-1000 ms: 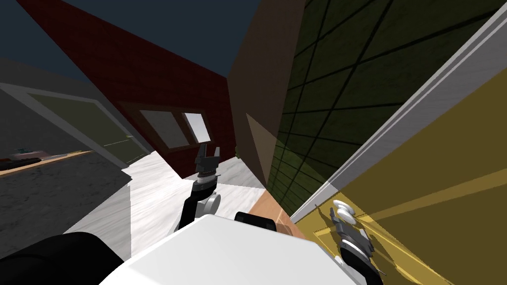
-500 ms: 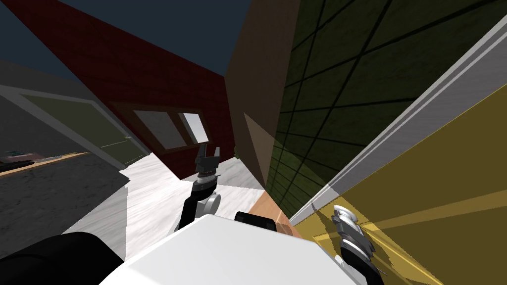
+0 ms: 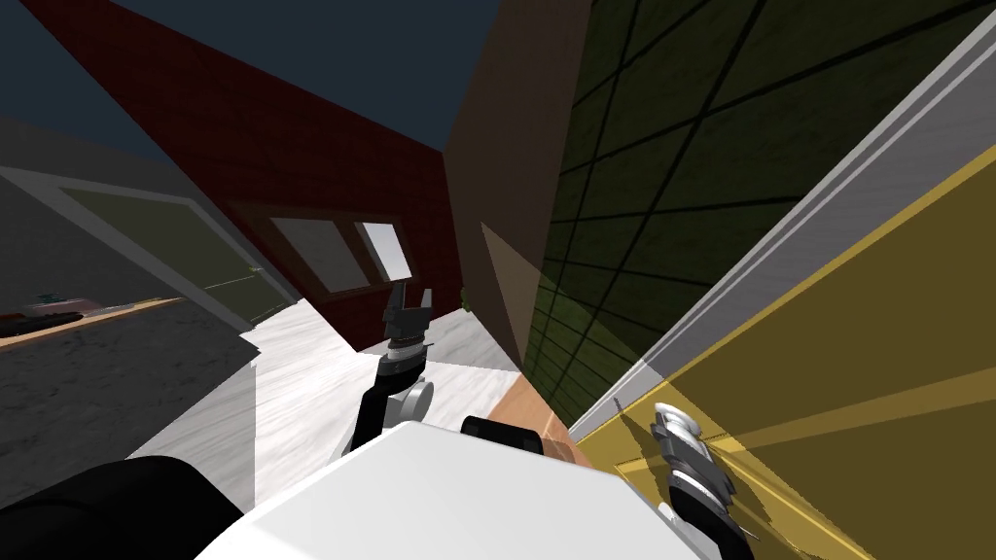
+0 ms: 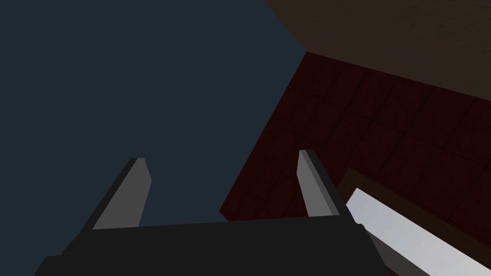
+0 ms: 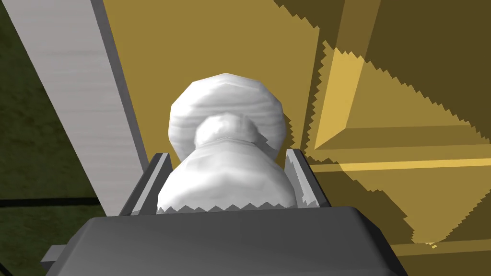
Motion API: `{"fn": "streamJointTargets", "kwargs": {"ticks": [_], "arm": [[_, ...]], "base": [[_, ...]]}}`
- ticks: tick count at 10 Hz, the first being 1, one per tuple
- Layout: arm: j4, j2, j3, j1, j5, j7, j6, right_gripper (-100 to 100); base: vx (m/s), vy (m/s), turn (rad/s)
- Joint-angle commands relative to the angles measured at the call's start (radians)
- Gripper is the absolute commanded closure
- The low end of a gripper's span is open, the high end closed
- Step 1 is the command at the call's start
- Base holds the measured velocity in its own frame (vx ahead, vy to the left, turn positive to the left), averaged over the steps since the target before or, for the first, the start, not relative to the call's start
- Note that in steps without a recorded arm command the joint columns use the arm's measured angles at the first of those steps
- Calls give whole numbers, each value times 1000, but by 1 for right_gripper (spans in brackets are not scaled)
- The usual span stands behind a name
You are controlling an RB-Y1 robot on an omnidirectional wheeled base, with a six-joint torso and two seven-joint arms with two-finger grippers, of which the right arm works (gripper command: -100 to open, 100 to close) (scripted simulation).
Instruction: Pull the door open
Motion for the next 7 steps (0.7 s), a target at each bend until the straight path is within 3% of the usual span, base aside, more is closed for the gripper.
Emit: {"fn": "streamJointTargets", "kwargs": {"ticks": [1, 5, 7], "arm": [[-20, 1, 12, 12, 7, -5, 2, 100], [-36, -8, 49, 24, 32, -33, -9, 100], [-53, -17, 88, 37, 58, -63, -19, 100]], "base": [[-196, 36, 50], [-190, 34, 47], [-220, 57, 65]]}}
